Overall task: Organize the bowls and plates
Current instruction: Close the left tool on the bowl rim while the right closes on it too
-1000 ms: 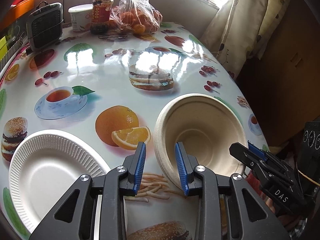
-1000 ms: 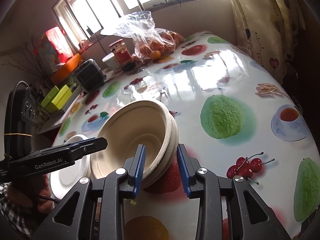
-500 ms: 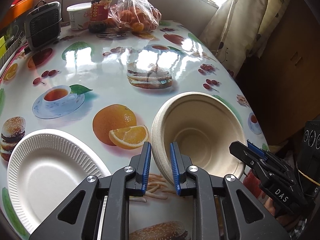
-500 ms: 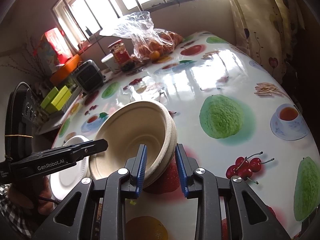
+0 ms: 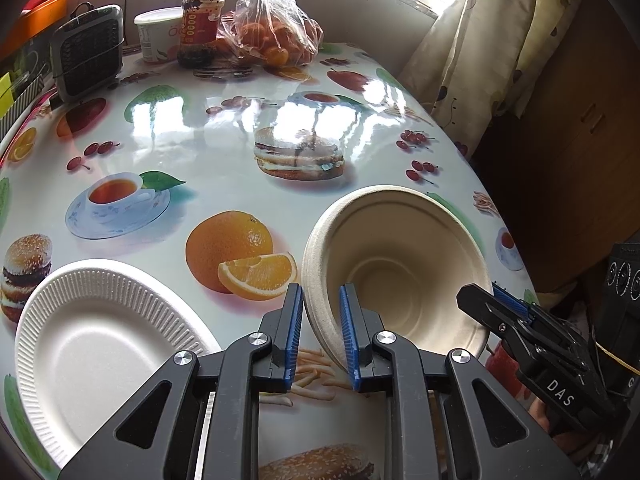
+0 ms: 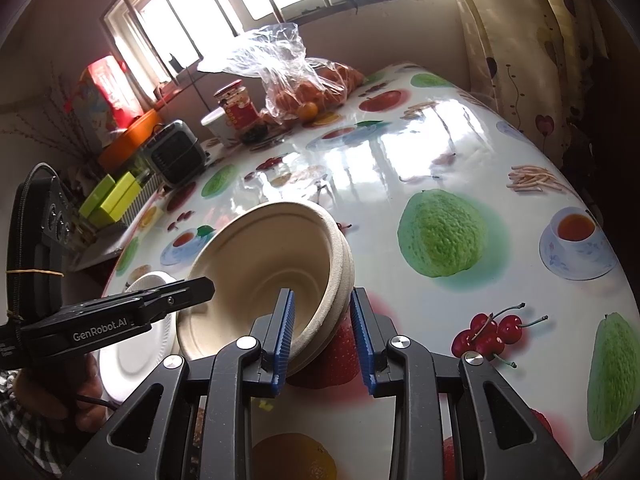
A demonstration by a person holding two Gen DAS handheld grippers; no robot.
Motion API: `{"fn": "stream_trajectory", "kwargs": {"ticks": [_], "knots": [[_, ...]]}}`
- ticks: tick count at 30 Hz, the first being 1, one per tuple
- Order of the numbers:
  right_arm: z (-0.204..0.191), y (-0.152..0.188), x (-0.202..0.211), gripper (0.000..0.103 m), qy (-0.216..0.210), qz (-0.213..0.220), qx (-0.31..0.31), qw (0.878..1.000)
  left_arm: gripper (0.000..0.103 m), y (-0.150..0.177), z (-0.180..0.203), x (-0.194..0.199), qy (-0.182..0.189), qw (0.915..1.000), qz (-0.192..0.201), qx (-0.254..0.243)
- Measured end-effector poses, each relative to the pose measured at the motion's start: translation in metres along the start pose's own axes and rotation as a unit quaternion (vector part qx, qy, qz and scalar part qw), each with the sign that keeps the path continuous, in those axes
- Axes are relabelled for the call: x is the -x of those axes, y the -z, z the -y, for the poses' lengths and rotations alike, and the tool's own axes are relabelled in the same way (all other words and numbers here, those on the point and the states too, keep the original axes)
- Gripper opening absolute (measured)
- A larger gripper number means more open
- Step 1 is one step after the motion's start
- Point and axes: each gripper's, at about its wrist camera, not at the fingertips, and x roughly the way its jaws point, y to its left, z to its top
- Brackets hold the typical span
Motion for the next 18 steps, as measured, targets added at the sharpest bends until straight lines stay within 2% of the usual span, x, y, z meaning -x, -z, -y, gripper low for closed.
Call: {"fn": "stream_trajectory", "kwargs": {"ticks": [18], "knots": [[-0.005, -0.005, 0.004, 0.028, -0.001, 0.009, 0.011, 1.0, 0.02, 0.0, -0.002, 0.013, -0.002, 0.9999, 0.014, 0.003]]}}
